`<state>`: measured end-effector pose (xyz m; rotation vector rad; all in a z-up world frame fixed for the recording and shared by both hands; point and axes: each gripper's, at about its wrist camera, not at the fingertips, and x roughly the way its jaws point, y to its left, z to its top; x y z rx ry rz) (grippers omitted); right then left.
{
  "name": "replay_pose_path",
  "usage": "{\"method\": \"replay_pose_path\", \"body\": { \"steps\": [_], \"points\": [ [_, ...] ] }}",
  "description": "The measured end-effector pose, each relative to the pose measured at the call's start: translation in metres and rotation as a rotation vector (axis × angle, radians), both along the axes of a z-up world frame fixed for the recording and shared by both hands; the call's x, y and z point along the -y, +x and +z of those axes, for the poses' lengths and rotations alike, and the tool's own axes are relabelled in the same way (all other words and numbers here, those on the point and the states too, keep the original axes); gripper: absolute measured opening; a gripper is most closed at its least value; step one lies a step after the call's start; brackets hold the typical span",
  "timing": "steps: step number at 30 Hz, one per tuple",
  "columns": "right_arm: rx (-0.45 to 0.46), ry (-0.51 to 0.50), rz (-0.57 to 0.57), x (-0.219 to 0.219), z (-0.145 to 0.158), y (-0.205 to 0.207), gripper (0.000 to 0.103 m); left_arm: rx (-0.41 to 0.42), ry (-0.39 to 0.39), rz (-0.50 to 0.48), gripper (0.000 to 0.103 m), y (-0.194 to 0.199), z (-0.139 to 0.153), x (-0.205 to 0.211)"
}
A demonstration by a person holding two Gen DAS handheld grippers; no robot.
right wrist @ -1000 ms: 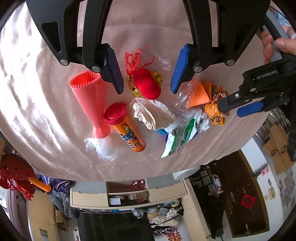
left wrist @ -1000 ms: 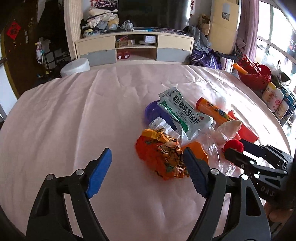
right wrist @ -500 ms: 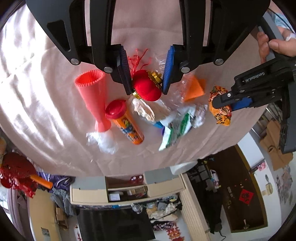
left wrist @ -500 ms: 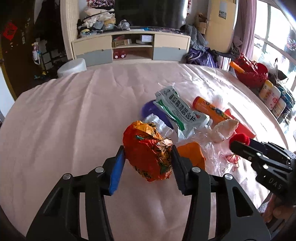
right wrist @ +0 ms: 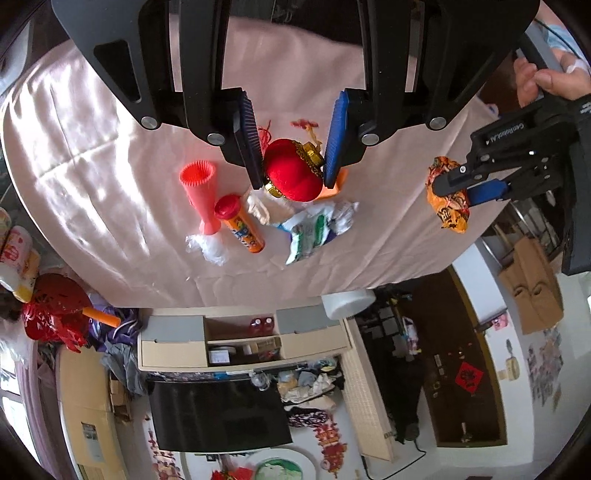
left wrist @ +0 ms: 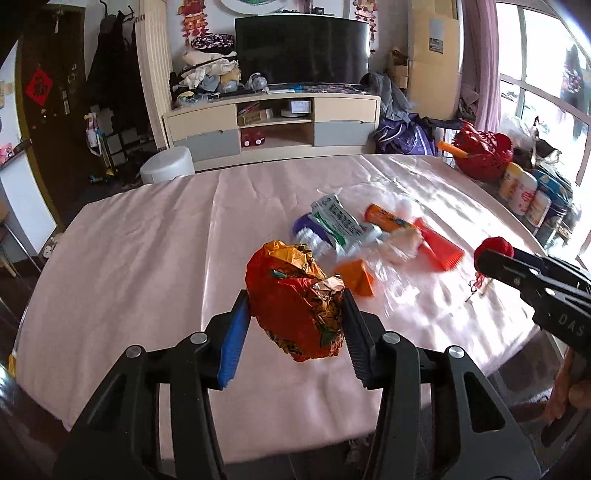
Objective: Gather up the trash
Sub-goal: 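Carry both items down into the black bin and open both tools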
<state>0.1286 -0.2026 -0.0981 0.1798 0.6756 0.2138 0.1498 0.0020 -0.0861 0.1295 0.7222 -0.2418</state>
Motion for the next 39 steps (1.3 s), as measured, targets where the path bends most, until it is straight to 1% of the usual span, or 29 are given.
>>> {"method": "replay_pose_path", "body": {
  "steps": [4,10,14,18,24,30,35,39],
  "points": [
    [-0.004,-0.008,0.021,-0.002,0.002,-0.02,0.034,0.002,0.005,0.003,0.046,-0.033,0.001,-0.002],
    [-0.042,-0.041,0.079,-0.016,-0.015,-0.052,0.034,-0.008,-0.011,-0.012,0.046,-0.082,-0.01,-0.004],
    [-0.082,-0.029,0.109,-0.023,-0.035,-0.073,0.034,-0.046,-0.024,-0.032,0.046,-0.108,-0.03,-0.003],
    [-0.132,-0.013,0.115,-0.027,-0.055,-0.085,0.034,-0.1,-0.021,-0.038,0.046,-0.128,-0.056,-0.002],
    [-0.215,-0.005,0.118,-0.031,-0.091,-0.098,0.034,-0.203,-0.04,-0.04,0.046,-0.143,-0.101,-0.006],
    [-0.283,0.009,0.137,-0.038,-0.12,-0.104,0.034,-0.293,-0.049,-0.045,0.046,-0.148,-0.141,-0.008],
    [-0.324,0.036,0.151,-0.043,-0.133,-0.1,0.035,-0.351,-0.048,-0.053,0.046,-0.148,-0.163,-0.006],
    [-0.337,0.032,0.16,-0.049,-0.137,-0.099,0.035,-0.373,-0.047,-0.056,0.046,-0.147,-0.171,-0.007]
  ]
}}
